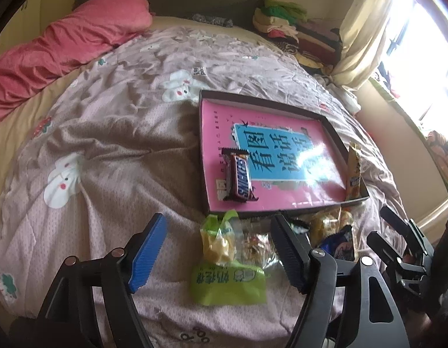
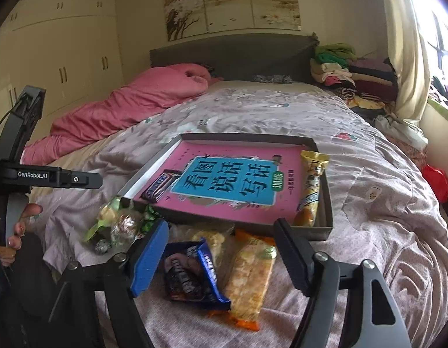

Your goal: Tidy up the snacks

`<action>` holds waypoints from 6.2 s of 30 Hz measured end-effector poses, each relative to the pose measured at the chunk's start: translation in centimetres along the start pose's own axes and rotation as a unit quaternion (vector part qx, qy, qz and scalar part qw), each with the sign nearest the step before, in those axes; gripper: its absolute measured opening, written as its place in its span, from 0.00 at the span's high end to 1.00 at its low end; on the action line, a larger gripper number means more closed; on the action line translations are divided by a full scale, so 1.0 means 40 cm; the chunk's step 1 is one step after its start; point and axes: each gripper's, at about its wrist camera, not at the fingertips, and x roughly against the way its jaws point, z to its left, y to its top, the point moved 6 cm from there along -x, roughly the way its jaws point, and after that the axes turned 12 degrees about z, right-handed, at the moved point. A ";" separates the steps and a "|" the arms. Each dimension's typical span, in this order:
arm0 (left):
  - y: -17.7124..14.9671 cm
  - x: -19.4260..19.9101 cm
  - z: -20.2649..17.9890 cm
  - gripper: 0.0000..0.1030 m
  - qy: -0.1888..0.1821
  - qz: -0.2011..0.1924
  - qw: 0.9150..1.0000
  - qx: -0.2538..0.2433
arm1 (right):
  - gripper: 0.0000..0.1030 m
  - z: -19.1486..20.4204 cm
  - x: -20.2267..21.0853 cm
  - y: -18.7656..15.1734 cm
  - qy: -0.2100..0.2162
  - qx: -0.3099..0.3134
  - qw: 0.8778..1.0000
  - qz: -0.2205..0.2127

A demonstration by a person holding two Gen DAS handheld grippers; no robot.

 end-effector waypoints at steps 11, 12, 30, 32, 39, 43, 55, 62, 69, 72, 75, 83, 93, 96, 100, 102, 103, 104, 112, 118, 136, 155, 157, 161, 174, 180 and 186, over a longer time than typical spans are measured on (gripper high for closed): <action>-0.040 -0.029 0.011 0.26 -0.019 0.032 0.999 0.009 | 0.25 0.039 -0.005 -0.019 0.005 0.022 1.000 0.017; -0.043 -0.034 0.013 0.26 -0.021 0.036 0.999 0.011 | 0.25 0.041 -0.008 -0.022 0.005 0.023 1.000 0.021; -0.055 -0.084 0.038 0.26 -0.034 0.058 0.997 0.030 | 0.22 0.066 -0.074 -0.065 -0.020 0.049 0.995 0.082; -0.056 -0.092 0.041 0.26 -0.035 0.061 0.997 0.033 | 0.22 0.078 -0.085 -0.073 -0.026 0.062 0.994 0.092; -0.054 -0.122 0.051 0.26 -0.057 0.070 0.995 0.045 | 0.22 0.096 -0.130 -0.095 -0.051 0.089 0.987 0.126; -0.053 -0.137 0.063 0.27 -0.080 0.073 0.992 0.059 | 0.22 0.095 -0.135 -0.098 -0.058 0.092 0.986 0.129; -0.050 -0.152 0.055 0.44 -0.131 0.083 0.985 0.076 | 0.41 0.098 -0.152 -0.090 -0.063 0.100 0.985 0.124; -0.051 -0.164 0.064 0.48 -0.153 0.090 0.980 0.091 | 0.51 0.103 -0.154 -0.089 -0.045 0.096 0.986 0.125; -0.053 -0.158 0.061 0.62 -0.160 0.090 0.979 0.086 | 0.51 0.084 -0.131 -0.078 -0.035 0.073 0.991 0.107; -0.052 -0.153 0.058 0.66 -0.154 0.086 0.981 0.080 | 0.51 0.081 -0.121 -0.074 -0.032 0.068 0.992 0.100; -0.053 -0.144 0.062 0.68 -0.148 0.081 0.982 0.079 | 0.51 0.081 -0.117 -0.069 -0.031 0.065 0.993 0.097; -0.048 -0.086 0.060 0.69 -0.150 0.053 0.985 0.071 | 0.51 0.075 -0.098 -0.062 -0.023 0.057 0.995 0.082; -0.023 -0.018 0.030 0.69 -0.142 0.010 0.989 0.049 | 0.51 0.058 -0.068 -0.042 -0.011 0.038 0.998 0.054; -0.020 -0.007 0.024 0.69 -0.138 0.003 0.989 0.046 | 0.51 0.050 -0.056 -0.032 -0.006 0.029 0.999 0.041; -0.017 0.008 0.010 0.69 -0.129 -0.006 0.991 0.038 | 0.51 0.037 -0.042 -0.023 -0.002 0.019 0.999 0.027; -0.016 0.016 0.004 0.69 -0.129 -0.012 0.991 0.037 | 0.51 0.031 -0.039 -0.020 0.000 0.015 1.000 0.024; -0.015 0.018 0.000 0.69 -0.128 -0.013 0.991 0.035 | 0.51 0.028 -0.037 -0.018 0.001 0.012 1.000 0.022; -0.013 0.020 -0.005 0.69 -0.125 -0.014 0.992 0.032 | 0.51 0.025 -0.036 -0.016 0.002 0.009 1.000 0.019; -0.006 0.028 -0.041 0.69 -0.118 -0.017 0.993 0.018 | 0.51 -0.008 -0.024 -0.004 0.003 -0.013 1.000 0.005; 0.005 0.036 -0.073 0.69 -0.114 -0.023 0.993 0.008 | 0.51 -0.035 -0.015 0.005 0.004 -0.032 0.999 -0.006; 0.044 0.033 -0.144 0.69 -0.118 -0.031 0.993 -0.007 | 0.51 -0.108 -0.005 0.028 -0.012 -0.069 0.997 -0.025; 0.086 0.007 -0.178 0.69 -0.112 -0.033 0.993 -0.009 | 0.51 -0.158 -0.003 0.054 -0.017 -0.088 0.995 -0.046; 0.092 0.004 -0.180 0.69 -0.110 -0.034 0.993 -0.009 | 0.51 -0.167 -0.003 0.057 -0.018 -0.092 0.994 -0.047; 0.101 -0.005 -0.185 0.69 -0.108 -0.034 0.994 -0.008 | 0.51 -0.187 -0.002 0.062 -0.019 -0.102 0.993 -0.051; 0.134 -0.057 -0.189 0.69 -0.087 -0.031 0.996 -0.006 | 0.51 -0.247 -0.039 0.085 -0.022 -0.131 0.990 -0.049; 0.153 -0.086 -0.192 0.69 -0.081 -0.028 0.996 -0.004 | 0.51 -0.257 -0.078 0.098 -0.011 -0.134 0.990 -0.038; 0.166 -0.117 -0.193 0.69 -0.069 -0.025 0.997 -0.005 | 0.51 -0.265 -0.128 0.103 -0.009 -0.141 0.990 -0.016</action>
